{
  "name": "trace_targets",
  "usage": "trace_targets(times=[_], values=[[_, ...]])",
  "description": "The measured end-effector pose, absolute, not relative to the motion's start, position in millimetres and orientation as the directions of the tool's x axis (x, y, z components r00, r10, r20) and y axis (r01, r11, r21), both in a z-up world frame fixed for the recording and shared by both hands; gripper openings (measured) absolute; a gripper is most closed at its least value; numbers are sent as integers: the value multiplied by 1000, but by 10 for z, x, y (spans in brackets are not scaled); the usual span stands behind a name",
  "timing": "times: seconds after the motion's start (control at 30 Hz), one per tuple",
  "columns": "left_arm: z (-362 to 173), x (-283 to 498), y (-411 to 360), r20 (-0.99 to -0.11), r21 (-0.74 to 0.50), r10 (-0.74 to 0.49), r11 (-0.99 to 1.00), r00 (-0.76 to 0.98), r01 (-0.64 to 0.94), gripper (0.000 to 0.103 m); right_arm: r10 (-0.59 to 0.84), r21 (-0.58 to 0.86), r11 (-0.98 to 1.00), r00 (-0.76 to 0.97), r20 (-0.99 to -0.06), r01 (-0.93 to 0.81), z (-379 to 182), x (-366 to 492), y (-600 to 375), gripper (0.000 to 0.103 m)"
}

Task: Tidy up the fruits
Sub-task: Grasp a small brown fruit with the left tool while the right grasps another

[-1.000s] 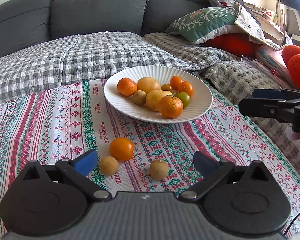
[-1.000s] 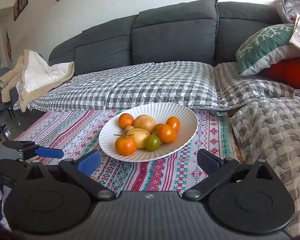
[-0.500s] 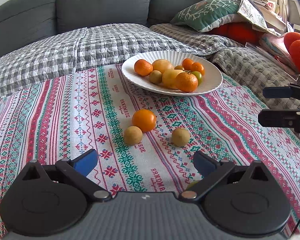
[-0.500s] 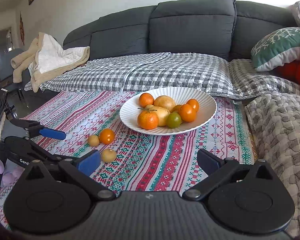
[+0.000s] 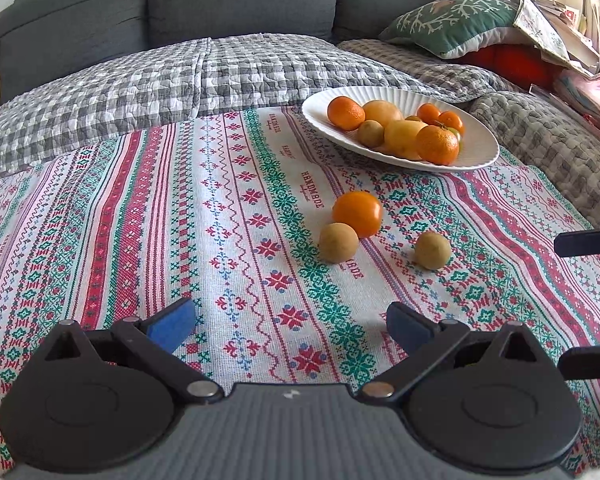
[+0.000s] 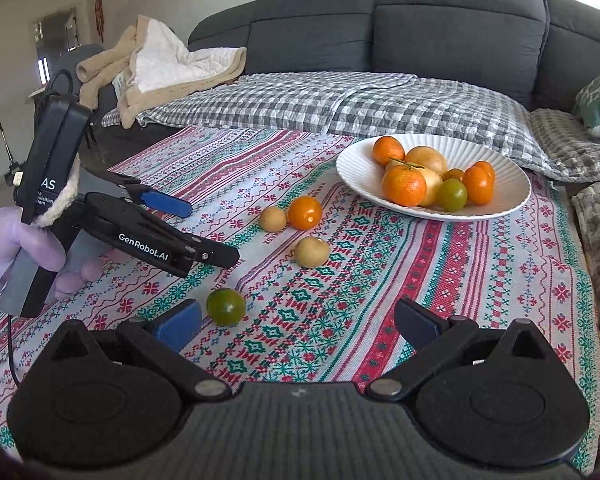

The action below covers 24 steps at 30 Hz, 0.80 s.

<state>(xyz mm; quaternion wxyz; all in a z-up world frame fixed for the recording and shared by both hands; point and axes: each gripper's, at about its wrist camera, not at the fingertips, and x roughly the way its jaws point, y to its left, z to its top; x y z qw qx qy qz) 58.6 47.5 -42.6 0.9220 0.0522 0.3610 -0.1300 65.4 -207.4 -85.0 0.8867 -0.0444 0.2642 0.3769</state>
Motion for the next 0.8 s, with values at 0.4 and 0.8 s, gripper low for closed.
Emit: trace_targets(times=[0.4, 0.8], values=[[-440, 650, 409, -646, 0, -219, 958, 731, 288, 89, 637, 127, 726, 591, -495, -676, -872, 754, -2020, 101], [-454, 741, 222, -635, -8, -267, 941, 725, 339, 48, 612, 134, 750, 602, -513, -647, -933, 976, -1996, 77]])
